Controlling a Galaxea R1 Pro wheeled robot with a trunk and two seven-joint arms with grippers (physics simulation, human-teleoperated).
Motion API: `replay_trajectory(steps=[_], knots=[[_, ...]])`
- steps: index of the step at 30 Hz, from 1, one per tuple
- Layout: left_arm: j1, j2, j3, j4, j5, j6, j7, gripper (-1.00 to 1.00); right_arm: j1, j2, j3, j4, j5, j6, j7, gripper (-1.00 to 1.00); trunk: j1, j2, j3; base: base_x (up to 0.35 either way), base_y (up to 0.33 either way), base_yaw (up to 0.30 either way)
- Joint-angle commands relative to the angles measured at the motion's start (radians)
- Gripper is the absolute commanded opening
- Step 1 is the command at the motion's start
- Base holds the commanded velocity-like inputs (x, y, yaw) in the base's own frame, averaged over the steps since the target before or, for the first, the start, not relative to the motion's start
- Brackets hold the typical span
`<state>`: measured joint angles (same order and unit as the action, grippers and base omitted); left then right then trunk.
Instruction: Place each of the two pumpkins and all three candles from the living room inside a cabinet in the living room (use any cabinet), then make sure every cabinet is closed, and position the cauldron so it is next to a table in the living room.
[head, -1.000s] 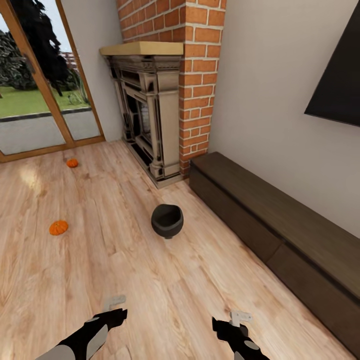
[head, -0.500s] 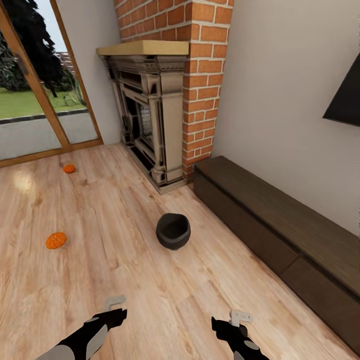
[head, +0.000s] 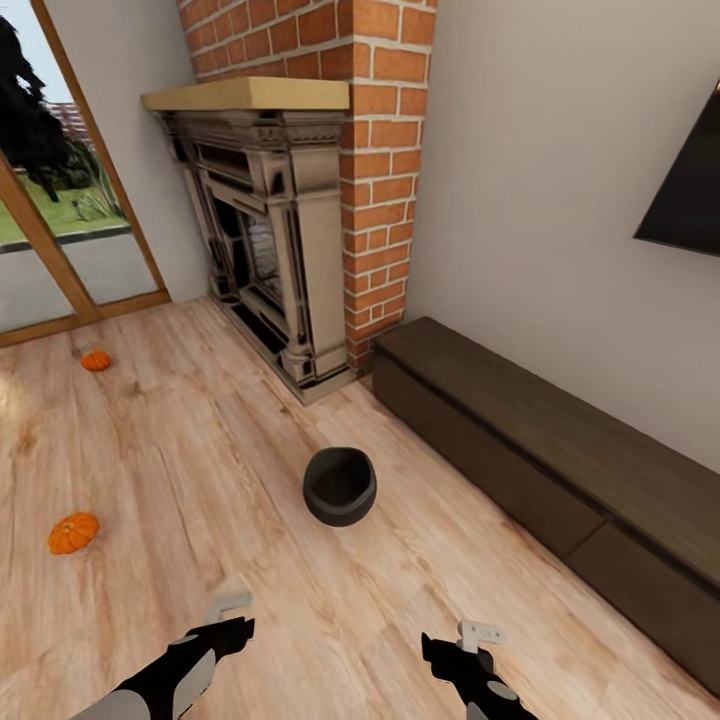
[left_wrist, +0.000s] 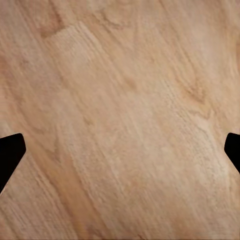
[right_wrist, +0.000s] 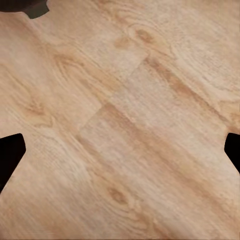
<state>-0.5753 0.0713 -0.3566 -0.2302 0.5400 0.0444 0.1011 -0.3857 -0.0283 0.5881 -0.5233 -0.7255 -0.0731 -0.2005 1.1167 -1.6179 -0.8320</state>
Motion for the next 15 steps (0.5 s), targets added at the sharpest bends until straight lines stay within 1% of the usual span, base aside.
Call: replay_trajectory(steps=[1, 11, 15], knots=[[0.0, 0.001, -0.008, -0.003, 0.008, 0.005, 0.006, 1.0, -0.001, -0.001, 0.009, -0.001, -0.01, -0.006, -0.007, 1.0, 0.0, 0.0, -0.001, 0.269, 0.238, -0.015], [0.0, -0.003, -0.008, -0.003, 0.008, 0.005, 0.006, 1.0, -0.001, 0.0, 0.009, -0.001, -0.009, -0.008, -0.007, 1.0, 0.0, 0.0, -0.001, 0.269, 0.237, -0.003], [0.0, -0.003, -0.008, -0.003, 0.008, 0.004, 0.006, 1.0, -0.001, 0.004, 0.009, -0.001, -0.009, -0.008, -0.007, 1.0, 0.0, 0.0, -0.001, 0.281, 0.191, 0.0]])
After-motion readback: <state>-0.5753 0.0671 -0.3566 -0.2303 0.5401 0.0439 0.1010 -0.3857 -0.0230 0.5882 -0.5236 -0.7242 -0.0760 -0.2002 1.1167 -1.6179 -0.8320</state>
